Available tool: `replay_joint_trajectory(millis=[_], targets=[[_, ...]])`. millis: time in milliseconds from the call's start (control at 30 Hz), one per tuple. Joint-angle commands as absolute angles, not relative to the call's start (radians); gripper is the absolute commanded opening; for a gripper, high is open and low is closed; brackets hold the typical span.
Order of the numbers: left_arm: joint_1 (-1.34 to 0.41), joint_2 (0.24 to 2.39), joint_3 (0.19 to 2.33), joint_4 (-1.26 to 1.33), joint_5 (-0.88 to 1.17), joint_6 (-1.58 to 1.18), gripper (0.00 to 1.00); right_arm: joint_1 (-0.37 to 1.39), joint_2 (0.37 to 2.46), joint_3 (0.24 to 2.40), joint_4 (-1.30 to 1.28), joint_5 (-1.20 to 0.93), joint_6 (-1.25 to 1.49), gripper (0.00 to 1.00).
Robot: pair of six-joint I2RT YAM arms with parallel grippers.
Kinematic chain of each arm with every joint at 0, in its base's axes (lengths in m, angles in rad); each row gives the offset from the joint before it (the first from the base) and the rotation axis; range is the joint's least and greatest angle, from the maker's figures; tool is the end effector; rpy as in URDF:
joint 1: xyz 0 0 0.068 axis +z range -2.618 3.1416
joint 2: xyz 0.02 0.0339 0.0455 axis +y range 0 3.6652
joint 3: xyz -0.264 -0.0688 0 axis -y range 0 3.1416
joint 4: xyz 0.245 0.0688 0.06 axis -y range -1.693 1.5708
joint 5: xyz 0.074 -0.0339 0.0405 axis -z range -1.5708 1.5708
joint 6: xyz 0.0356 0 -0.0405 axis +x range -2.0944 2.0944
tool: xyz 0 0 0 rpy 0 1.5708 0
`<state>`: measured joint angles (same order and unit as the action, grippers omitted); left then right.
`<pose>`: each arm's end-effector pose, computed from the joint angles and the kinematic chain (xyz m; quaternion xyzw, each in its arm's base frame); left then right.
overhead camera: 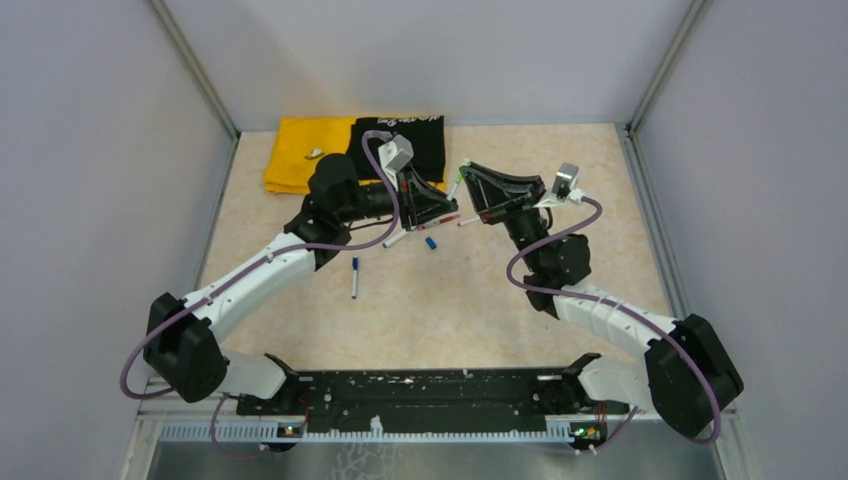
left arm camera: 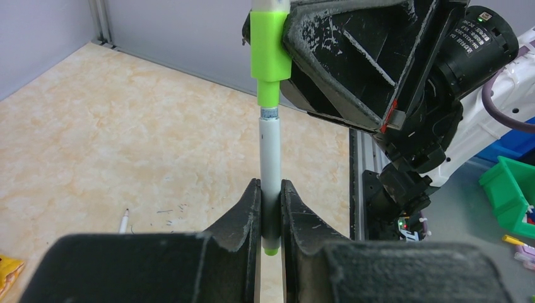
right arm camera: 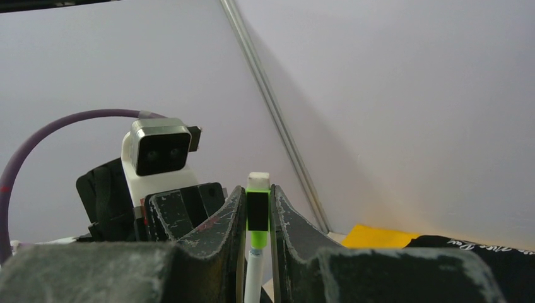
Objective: Insert the pens into the pen caps
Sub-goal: Insert the pen cap onto the pen.
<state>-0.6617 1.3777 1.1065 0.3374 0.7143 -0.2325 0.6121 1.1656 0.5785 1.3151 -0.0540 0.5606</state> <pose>0.2398 -0.2163 0.3714 0.3857 0.5712 -0.5112 0.5135 0.1912 0.1366 0.3432 -0.0352 0.4081 0.5139 0.7537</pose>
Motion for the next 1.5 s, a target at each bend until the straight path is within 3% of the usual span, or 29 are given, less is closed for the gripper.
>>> replay_joint_trajectory(millis=[0,400,733,1100,1467], targets=[[-0.669,1.35,1.117,0.366,0.721,-0.215,0.0,0.611,1.154,0.563,1.357,-0.066,0.572,0.0],[-0.669,1.347,1.117,0.362,0.715,-0.21,0.0,0.612,1.126,0.51,1.315,-0.134,0.585,0.01],[-0.669,1.354,1.118,0.364,0.721,-0.215,0.0,0.612,1.082,0.483,1.273,-0.115,0.568,0.22],[-0.669,1.349,1.118,0.364,0.719,-0.213,0.0,0.611,1.075,0.508,1.242,-0.128,0.552,0.32],[-0.669,1.347,1.119,0.36,0.716,-0.209,0.0,0.612,0.883,0.536,0.93,-0.123,0.423,0.46]])
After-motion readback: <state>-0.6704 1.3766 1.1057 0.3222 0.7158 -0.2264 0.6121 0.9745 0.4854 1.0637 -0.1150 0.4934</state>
